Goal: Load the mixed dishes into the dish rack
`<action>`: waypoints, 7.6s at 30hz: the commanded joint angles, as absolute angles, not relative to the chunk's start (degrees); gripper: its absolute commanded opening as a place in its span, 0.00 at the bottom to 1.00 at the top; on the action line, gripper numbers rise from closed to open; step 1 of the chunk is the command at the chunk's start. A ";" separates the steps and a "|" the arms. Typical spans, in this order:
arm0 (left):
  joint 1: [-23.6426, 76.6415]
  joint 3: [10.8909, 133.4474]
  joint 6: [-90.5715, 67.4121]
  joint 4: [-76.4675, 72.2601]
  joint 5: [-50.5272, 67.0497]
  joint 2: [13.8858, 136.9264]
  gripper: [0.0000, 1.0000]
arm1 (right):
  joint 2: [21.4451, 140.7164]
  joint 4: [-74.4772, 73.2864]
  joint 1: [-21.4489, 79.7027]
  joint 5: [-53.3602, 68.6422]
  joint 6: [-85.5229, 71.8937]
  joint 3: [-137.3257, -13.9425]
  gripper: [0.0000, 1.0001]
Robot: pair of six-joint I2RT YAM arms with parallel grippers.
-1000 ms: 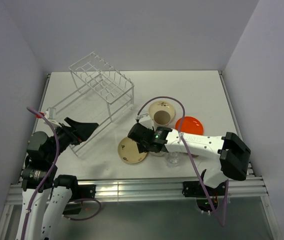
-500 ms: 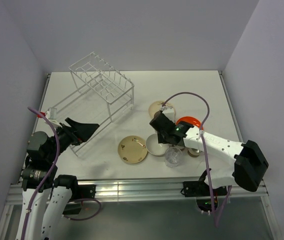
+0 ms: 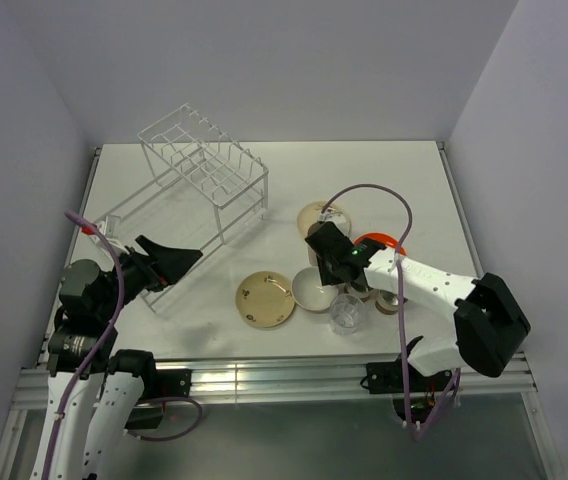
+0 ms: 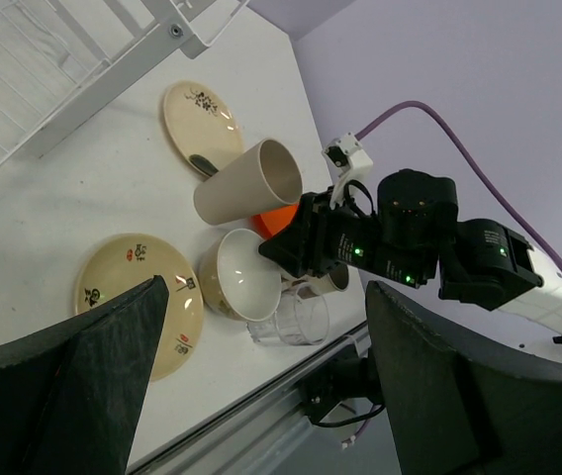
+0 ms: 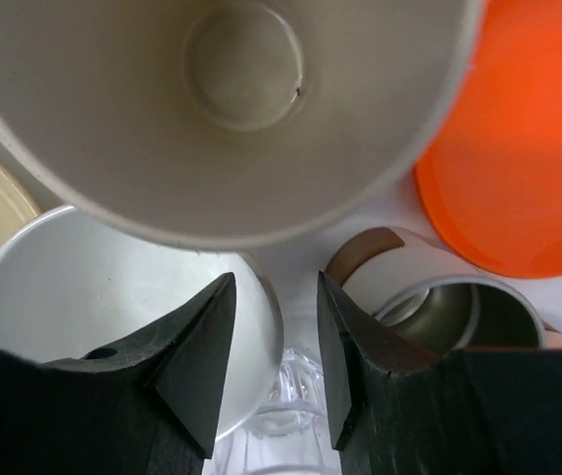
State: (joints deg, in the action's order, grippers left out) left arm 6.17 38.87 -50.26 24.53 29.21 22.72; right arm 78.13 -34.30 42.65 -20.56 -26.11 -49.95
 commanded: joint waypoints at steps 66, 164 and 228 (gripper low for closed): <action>30.14 33.13 -55.55 0.97 37.79 40.07 0.92 | 63.46 -32.70 59.68 -8.88 -33.05 -71.63 0.00; 34.10 72.42 -45.88 62.92 -26.09 40.42 0.00 | 53.70 -39.02 58.54 -18.90 -26.81 -70.40 0.62; 13.63 55.28 15.29 17.76 -44.92 71.72 0.00 | 51.50 -32.52 43.07 3.17 -18.72 -65.04 0.61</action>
